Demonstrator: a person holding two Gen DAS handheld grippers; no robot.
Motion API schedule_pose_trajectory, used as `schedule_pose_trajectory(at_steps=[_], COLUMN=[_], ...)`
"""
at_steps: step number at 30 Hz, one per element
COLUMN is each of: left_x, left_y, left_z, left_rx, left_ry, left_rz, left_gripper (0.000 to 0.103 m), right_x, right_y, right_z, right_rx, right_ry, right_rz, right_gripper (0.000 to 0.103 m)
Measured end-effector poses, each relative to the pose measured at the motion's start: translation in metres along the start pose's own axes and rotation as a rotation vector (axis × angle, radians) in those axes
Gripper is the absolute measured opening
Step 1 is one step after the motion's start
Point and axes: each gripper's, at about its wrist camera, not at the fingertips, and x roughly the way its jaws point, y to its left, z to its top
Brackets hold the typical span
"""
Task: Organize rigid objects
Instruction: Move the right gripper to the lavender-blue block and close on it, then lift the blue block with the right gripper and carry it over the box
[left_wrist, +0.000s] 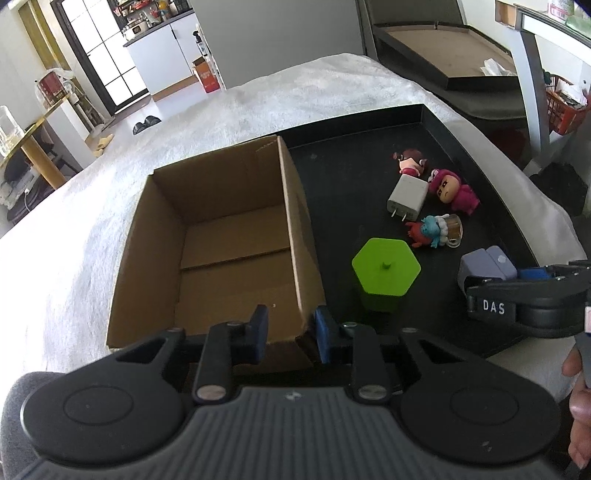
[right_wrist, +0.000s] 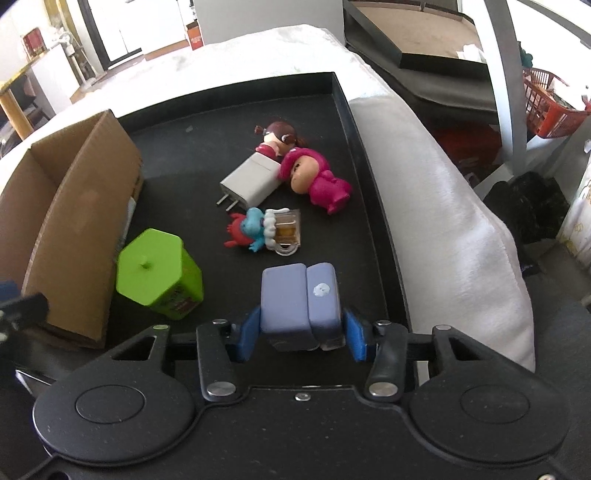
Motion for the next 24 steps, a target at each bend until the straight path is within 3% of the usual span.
schedule_pose_trajectory(at_steps=[8, 13, 17, 24], left_x=[-0.01, -0.016, -0.021, -0.025], left_y=[0.006, 0.016, 0.026, 0.045], left_z=[0.0, 0.002, 0.003, 0.006], left_rx=[-0.019, -0.039, -0.055, -0.077], left_ry=[-0.015, -0.009, -0.015, -0.029], left_rz=[-0.001, -0.013, -0.003, 0.03], left_gripper=[0.028, 0.036, 0.051, 0.056], right_x=[-0.023, -0.039, -0.051, -0.069], right_y=[0.005, 0.008, 0.013, 0.028], right_z=[0.005, 0.011, 0.014, 0.023], right_rx=[0.002, -0.009, -0.018, -0.045], right_ry=[-0.031, -0.068, -0.09, -0.134], right_rz=[0.008, -0.003, -0.002, 0.007], right_gripper=[0.044, 0.044, 0.044, 0.044])
